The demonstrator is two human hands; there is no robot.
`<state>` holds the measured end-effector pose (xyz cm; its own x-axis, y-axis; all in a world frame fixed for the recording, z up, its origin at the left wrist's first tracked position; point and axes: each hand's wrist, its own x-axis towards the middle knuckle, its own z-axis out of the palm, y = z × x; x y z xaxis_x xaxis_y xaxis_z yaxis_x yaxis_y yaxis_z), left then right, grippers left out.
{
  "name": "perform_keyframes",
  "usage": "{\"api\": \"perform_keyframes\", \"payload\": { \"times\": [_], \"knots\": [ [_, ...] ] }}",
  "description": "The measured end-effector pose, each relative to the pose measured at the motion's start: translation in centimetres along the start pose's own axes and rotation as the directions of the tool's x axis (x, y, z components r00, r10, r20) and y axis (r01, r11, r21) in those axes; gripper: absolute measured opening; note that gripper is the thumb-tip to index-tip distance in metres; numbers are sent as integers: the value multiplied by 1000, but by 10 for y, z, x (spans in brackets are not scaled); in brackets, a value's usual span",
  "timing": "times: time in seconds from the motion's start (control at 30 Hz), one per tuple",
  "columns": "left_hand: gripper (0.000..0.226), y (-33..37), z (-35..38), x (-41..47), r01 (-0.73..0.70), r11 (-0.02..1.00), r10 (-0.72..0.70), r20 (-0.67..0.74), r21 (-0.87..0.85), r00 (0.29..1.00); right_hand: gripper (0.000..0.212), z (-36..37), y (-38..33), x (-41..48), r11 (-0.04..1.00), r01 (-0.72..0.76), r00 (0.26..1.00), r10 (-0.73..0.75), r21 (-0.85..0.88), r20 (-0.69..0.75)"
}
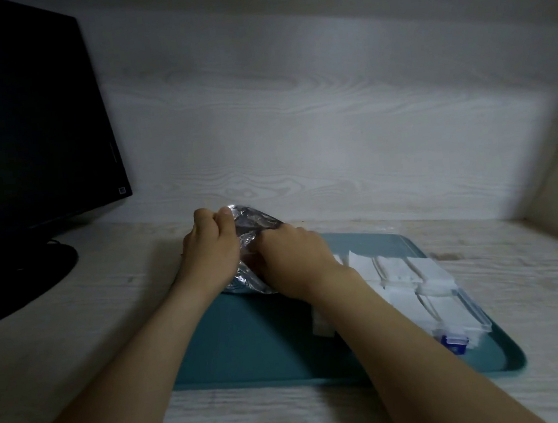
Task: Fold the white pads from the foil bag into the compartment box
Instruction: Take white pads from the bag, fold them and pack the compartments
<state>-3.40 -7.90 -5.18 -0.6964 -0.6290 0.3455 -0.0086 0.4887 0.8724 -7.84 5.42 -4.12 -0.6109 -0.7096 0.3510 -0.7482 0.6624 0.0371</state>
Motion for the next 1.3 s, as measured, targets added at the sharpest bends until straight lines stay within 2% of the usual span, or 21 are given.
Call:
{"api": "perform_keyframes", "payload": {
  "times": [0.23,0.33,0.47,0.57,0.63,0.77,0.83,1.0,1.1,1.2,1.3],
  "knots": [
    [39,1,1,-1,16,1000,-16,10,-1,1000,25,0,4,-4,979,68,985,-35,193,-169],
    [34,3,1,-2,49,998,-48,53,-28,997,49,-6,2,-5,976,78,978,-35,204,-204],
    [29,5,1,-3,40,999,-38,74,-21,997,24,-8,3,-7,989,65,978,-37,131,-208],
    [33,9,2,-7,45,997,-41,66,-62,997,11,-12,0,-9,982,-5,964,55,190,-261],
    [29,10,3,-8,41,995,-36,60,-95,998,10,-16,-2,-10,976,-79,951,134,201,-279],
    [12,4,8,-5,-52,978,59,30,-204,998,16,-13,2,-9,977,-149,939,189,154,-286],
    [8,2,12,-4,-110,971,119,28,-214,993,20,-10,5,-9,966,-179,936,225,185,-270],
    [20,3,8,-9,-338,933,345,41,-126,938,26,-8,16,-6,854,-163,903,331,495,-273],
    [38,2,4,-13,-416,907,422,110,-72,900,43,-7,17,-7,840,-108,930,274,532,-244],
    [48,1,4,-14,-465,884,467,107,-40,878,45,-4,15,-7,810,-43,940,231,585,-251],
    [55,1,3,-14,-477,879,474,88,12,876,40,-3,14,-7,746,-71,929,291,662,-228]
  ]
}}
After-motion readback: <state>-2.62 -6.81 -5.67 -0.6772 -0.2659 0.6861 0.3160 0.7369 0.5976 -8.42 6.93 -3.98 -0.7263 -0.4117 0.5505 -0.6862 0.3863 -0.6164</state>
